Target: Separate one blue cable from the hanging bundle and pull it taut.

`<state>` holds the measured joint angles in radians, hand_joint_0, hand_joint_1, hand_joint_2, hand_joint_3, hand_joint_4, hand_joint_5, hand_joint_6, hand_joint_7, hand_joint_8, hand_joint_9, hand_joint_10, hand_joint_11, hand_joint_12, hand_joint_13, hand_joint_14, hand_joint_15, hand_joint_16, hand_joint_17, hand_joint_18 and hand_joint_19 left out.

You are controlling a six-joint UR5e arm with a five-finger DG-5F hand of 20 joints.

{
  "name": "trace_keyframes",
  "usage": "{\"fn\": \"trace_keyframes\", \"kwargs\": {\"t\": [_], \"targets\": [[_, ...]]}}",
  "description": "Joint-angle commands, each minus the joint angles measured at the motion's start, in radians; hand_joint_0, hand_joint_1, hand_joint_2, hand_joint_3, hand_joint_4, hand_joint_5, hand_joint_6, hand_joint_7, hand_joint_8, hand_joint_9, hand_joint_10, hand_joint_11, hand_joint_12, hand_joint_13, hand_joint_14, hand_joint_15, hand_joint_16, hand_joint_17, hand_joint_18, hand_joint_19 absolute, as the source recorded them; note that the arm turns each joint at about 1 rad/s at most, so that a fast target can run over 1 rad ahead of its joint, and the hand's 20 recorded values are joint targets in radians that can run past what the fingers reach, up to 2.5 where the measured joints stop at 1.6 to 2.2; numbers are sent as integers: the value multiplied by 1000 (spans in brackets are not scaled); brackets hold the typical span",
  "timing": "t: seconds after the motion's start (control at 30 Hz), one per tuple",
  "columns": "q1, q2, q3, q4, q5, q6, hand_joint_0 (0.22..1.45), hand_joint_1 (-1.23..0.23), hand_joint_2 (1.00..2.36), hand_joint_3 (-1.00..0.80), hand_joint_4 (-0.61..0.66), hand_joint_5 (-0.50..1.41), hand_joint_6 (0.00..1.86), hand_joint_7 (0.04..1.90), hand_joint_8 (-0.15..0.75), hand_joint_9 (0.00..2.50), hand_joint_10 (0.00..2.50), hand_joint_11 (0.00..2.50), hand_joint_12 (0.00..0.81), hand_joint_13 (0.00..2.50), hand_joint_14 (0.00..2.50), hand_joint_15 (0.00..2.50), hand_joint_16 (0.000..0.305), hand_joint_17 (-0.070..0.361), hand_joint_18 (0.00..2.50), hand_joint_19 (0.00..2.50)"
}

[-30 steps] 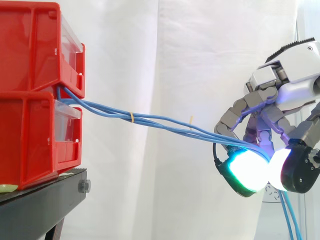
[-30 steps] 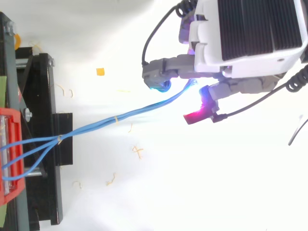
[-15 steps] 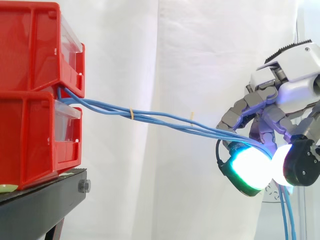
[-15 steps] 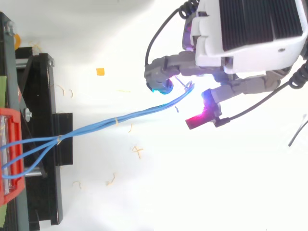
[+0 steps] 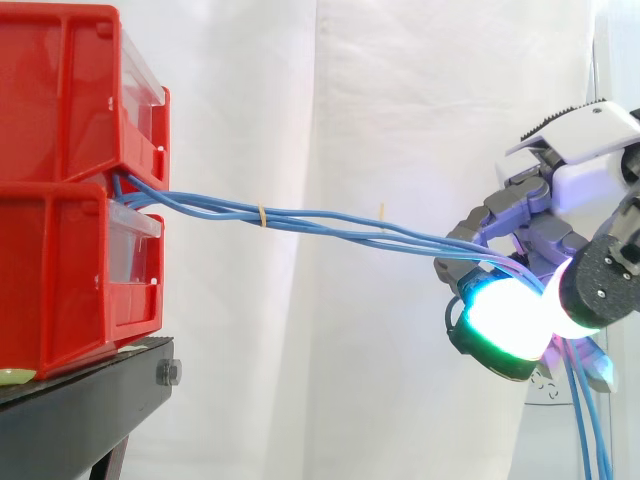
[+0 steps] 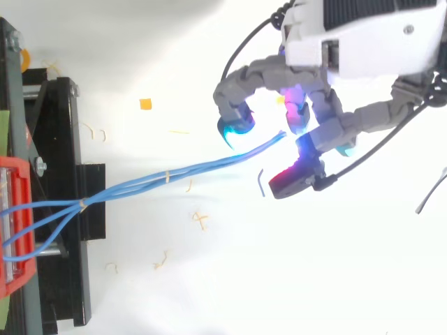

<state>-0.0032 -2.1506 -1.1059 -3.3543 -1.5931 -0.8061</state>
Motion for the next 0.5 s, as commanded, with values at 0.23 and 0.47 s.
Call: {"fn": "trace_keyframes", "kwargs": {"t": [0.23,0.47], "targets": [[3,0,0,-30,50,277,743,-837,1018,-186,41,141,505,1240,106,1840,10,218,244,1242,15,392,52,117,865,562],[3,0,0,-30,55,288,743,-835,1018,-195,44,140,505,1246,107,1838,10,217,241,1239,15,398,52,116,864,569]]}}
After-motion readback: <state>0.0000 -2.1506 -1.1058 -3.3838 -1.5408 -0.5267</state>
